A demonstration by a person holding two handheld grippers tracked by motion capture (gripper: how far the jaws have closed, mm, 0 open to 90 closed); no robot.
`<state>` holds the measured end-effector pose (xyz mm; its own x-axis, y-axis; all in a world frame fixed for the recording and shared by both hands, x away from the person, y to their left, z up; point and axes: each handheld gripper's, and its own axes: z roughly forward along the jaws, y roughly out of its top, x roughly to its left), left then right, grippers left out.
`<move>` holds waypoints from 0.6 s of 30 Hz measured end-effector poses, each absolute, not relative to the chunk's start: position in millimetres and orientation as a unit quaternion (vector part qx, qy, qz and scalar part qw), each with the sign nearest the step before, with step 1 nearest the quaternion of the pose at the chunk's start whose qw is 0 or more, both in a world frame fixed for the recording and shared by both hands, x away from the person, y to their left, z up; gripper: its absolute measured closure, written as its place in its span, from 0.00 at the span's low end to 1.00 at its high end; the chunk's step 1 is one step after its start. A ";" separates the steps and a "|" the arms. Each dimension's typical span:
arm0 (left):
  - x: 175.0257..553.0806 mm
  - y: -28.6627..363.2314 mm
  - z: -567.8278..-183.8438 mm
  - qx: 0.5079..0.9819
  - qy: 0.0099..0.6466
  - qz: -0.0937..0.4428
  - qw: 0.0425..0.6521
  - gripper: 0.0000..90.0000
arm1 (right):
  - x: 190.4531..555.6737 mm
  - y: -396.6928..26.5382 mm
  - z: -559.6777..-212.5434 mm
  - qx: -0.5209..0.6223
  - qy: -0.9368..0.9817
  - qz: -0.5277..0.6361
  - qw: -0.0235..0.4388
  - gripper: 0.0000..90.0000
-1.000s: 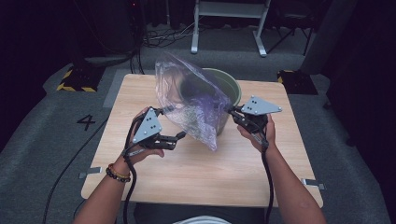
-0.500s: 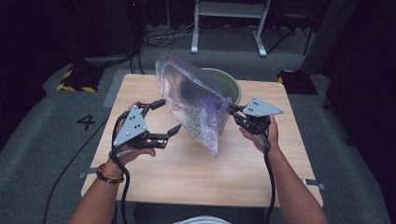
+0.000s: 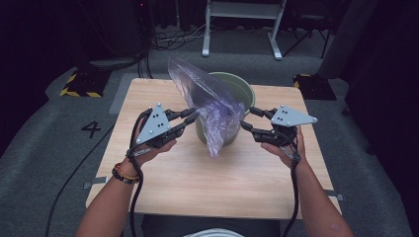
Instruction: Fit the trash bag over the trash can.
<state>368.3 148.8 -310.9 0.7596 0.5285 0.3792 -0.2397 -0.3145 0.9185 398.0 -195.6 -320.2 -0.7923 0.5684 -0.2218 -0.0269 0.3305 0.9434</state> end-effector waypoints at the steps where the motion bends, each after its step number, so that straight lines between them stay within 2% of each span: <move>1: 368.4 147.7 -311.6 0.742 0.094 0.328 0.578 0.93 | 395.8 -196.5 -316.9 0.174 0.768 0.555 0.268 0.49; 3: 368.1 145.5 -313.1 0.747 0.085 0.329 0.571 0.97 | 391.6 -198.1 -309.6 0.168 0.761 0.570 0.262 0.49; 8: 367.9 142.9 -317.8 0.754 0.084 0.328 0.563 0.98 | 385.6 -187.4 -295.8 0.156 0.757 0.582 0.252 0.43; 12: 368.3 141.2 -323.1 0.761 0.082 0.323 0.557 0.99 | 390.8 -170.4 -296.7 0.156 0.771 0.564 0.251 0.44; 14: 368.3 140.5 -327.2 0.763 0.083 0.322 0.554 0.99 | 394.9 -163.3 -299.0 0.168 0.778 0.541 0.272 0.53; 16: 368.8 141.2 -332.0 0.766 0.085 0.321 0.551 0.99 | 400.9 -160.4 -302.6 0.182 0.782 0.526 0.280 0.76; 18: 369.7 142.8 -337.2 0.769 0.088 0.320 0.546 0.99 | 405.9 -161.5 -306.8 0.194 0.784 0.518 0.280 0.93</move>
